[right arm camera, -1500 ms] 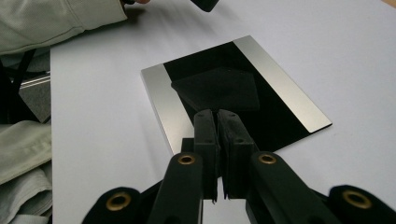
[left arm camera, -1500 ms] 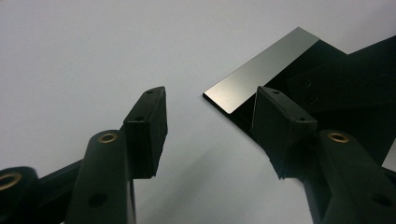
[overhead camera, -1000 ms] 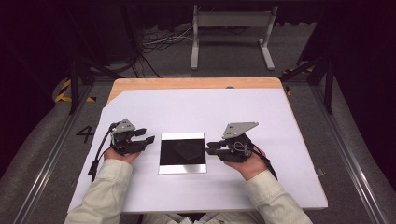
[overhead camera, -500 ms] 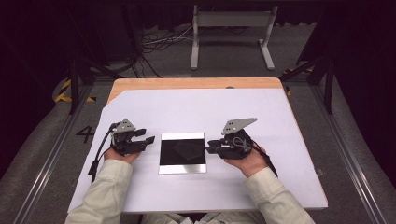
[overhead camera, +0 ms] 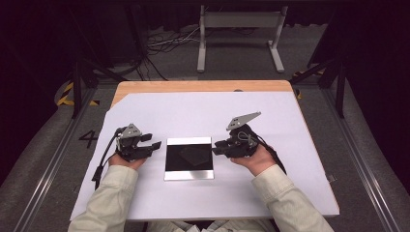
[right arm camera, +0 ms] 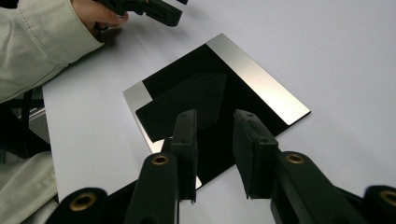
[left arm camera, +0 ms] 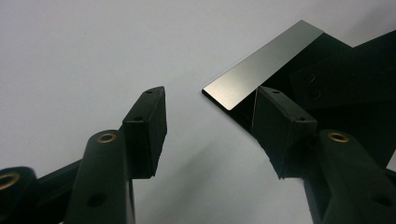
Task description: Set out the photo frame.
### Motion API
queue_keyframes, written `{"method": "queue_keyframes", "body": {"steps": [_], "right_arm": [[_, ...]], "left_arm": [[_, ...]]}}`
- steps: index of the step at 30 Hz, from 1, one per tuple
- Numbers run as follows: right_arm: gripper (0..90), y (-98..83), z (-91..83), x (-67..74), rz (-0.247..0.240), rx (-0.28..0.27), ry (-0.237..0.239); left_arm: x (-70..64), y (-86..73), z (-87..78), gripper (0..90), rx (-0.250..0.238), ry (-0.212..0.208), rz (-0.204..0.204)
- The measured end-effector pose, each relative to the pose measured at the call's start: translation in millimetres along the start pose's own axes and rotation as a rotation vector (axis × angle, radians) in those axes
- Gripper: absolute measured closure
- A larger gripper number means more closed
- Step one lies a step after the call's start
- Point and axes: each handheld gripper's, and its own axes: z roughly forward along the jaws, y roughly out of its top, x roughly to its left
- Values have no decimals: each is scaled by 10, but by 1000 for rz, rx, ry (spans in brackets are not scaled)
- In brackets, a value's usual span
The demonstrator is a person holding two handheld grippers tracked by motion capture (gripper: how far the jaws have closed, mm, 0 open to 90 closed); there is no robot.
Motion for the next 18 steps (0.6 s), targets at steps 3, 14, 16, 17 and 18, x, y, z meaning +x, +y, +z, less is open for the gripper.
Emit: {"method": "queue_keyframes", "body": {"steps": [3,14,16,17,18], "right_arm": [[694,20,7,-51,29,14,0],[671,131,1,-145,116,60,10],[662,145,10,-165,139,68,18],[662,152,12,-171,150,74,20],[662,156,16,-179,154,79,21]], "left_arm": [[-3,0,4,454,-2,0,3],[-4,-1,3,451,-4,-2,1],[-4,-1,2,451,-4,-2,0],[-3,-1,1,451,-4,-2,-1],[-3,-1,1,450,-3,-1,0]]}}
